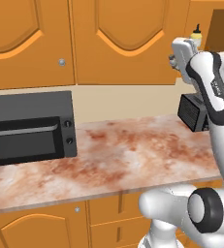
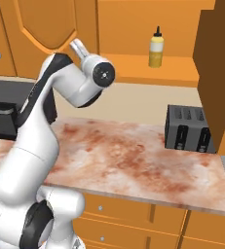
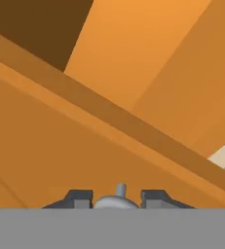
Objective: Move the mayonnaise and mustard from the cabinet to the dining counter.
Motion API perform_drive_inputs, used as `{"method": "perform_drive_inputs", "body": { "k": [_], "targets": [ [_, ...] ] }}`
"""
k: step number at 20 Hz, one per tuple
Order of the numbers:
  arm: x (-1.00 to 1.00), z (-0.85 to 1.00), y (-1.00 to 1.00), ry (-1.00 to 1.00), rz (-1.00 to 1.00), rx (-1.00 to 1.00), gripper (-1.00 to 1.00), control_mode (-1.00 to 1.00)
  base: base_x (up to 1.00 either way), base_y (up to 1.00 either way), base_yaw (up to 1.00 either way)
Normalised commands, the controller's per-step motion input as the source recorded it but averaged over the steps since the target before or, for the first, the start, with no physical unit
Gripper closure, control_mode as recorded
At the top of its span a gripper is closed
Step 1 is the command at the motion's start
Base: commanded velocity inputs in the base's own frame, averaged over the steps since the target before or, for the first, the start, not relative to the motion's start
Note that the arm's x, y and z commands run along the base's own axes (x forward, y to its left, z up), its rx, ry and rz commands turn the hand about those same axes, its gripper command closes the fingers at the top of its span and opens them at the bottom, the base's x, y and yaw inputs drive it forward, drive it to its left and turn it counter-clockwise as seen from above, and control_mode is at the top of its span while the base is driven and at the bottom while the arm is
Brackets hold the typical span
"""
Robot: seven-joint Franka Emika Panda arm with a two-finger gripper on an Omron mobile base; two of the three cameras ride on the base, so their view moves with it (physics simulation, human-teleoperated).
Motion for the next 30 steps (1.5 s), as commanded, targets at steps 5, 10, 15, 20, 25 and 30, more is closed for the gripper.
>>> {"method": "perform_drive_inputs", "body": {
  "k": [5, 10, 15, 20, 25, 30],
  "targets": [
    [-1.0, 0.01, -0.2, -0.22, -0.05, 0.0, 1.0, -1.0, 0.0, 0.0, 0.0],
    [-1.0, 0.0, -0.28, -0.07, -0.1, -0.02, 1.0, -1.0, 0.0, 0.0, 0.0],
    [-1.0, 0.0, -0.27, 0.0, -0.13, -0.04, 1.0, -1.0, 0.0, 0.0, 0.0],
    [-0.53, 0.0, -0.19, 0.1, -0.07, -0.07, 1.0, -1.0, 0.0, 0.0, 0.0],
    [0.2, 0.0, -0.16, 0.17, 0.01, -0.01, 1.0, -1.0, 0.0, 0.0, 0.0],
    [0.84, 0.0, -0.39, 0.13, 0.14, 0.1, 1.0, -1.0, 0.0, 0.0, 0.0]
  ]
}}
